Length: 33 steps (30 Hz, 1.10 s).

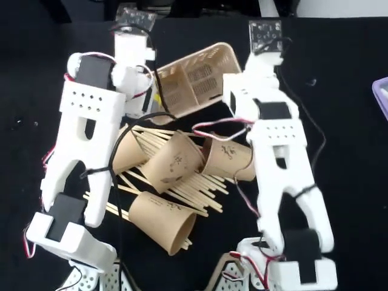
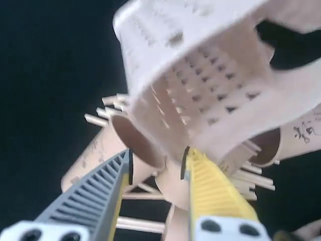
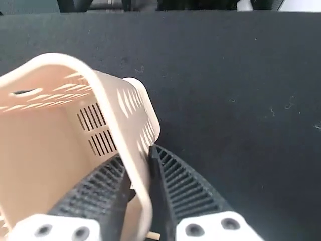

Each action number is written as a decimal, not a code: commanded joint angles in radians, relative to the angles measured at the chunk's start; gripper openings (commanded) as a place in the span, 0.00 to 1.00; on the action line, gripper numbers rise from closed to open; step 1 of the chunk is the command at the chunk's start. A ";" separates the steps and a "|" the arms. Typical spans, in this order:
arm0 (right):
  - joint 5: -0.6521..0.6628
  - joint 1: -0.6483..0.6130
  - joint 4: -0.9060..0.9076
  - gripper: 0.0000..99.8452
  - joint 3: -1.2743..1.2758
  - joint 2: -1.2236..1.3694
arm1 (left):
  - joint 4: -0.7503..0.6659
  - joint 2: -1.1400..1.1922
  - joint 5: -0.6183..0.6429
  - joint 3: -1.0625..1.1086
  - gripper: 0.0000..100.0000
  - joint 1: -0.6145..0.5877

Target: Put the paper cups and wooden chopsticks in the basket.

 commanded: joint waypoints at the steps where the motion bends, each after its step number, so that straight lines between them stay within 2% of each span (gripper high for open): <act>1: -0.012 0.006 0.023 0.01 -0.093 0.015 | -0.153 -0.018 0.032 0.087 0.19 -0.024; 6: -0.012 0.006 0.029 0.01 -0.088 0.015 | -0.365 -0.021 0.029 0.229 0.19 -0.058; 10: -0.011 0.000 0.081 0.01 -0.094 0.013 | -0.433 -0.021 0.029 0.268 0.19 -0.067; 12: -0.011 0.000 0.120 0.01 -0.105 0.005 | -0.422 -0.023 0.031 0.259 0.15 -0.067; 14: -0.011 0.000 0.152 0.01 -0.116 -0.012 | -0.390 -0.023 0.029 0.217 0.03 -0.068; 16: -0.011 0.000 0.169 0.01 -0.117 -0.035 | -0.350 -0.012 0.031 0.162 0.05 -0.085; 23: -0.005 -0.002 0.341 0.01 -0.117 -0.176 | -0.250 -0.011 -0.038 0.005 0.03 -0.154; 33: -0.011 -0.003 0.376 0.01 -0.094 -0.214 | -0.247 0.089 -0.051 0.038 0.03 -0.171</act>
